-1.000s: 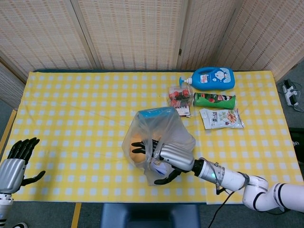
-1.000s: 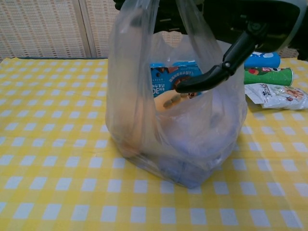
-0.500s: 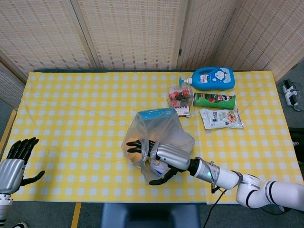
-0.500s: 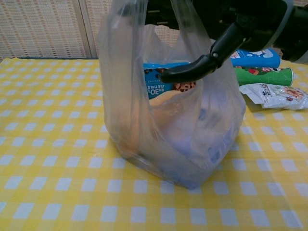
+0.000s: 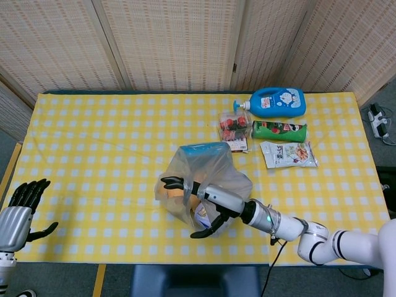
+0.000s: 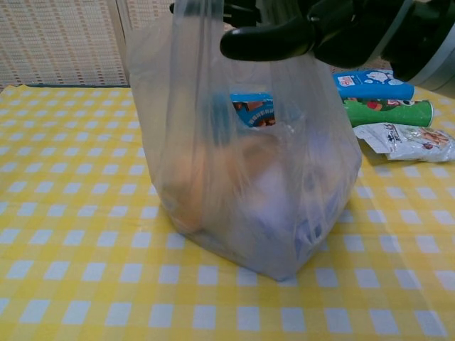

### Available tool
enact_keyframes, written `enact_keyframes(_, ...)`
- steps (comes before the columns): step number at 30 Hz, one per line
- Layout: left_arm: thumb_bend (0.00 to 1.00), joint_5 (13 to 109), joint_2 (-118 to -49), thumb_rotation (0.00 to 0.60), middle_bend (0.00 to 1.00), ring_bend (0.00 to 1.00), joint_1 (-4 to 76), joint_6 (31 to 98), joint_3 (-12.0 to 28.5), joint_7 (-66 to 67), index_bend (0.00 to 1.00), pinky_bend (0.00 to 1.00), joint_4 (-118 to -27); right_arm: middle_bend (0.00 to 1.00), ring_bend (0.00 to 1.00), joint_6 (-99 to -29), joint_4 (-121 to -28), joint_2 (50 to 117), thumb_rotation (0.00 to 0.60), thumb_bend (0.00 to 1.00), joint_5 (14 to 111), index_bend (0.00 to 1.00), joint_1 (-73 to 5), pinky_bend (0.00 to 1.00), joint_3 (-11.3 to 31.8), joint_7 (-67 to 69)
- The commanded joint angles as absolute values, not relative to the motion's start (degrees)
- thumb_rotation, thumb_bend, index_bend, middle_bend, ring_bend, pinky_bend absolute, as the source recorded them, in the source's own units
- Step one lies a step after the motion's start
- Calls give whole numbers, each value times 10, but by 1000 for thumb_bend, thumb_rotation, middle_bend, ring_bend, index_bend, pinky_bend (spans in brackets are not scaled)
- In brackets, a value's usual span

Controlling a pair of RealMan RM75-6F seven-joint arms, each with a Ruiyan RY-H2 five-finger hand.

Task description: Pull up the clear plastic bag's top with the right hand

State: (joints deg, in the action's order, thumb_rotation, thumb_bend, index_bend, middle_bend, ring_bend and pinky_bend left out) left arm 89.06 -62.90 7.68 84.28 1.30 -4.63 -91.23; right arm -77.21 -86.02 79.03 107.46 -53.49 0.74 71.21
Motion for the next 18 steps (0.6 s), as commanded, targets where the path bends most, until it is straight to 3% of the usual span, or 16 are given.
enact_keyframes(1, 224, 891, -629, 600, 112, 82, 77, 843, 13, -46, 53, 0, -912, 0, 0, -779, -847, 801, 600, 223, 1069, 0, -540, 0, 8, 732)
enact_keyframes(18, 224, 895, -627, 600, 112, 82, 74, 850, 13, -50, 53, 0, -914, 0, 0, -769, -806, 845, 600, 212, 1055, 0, -572, 0, 19, 780)
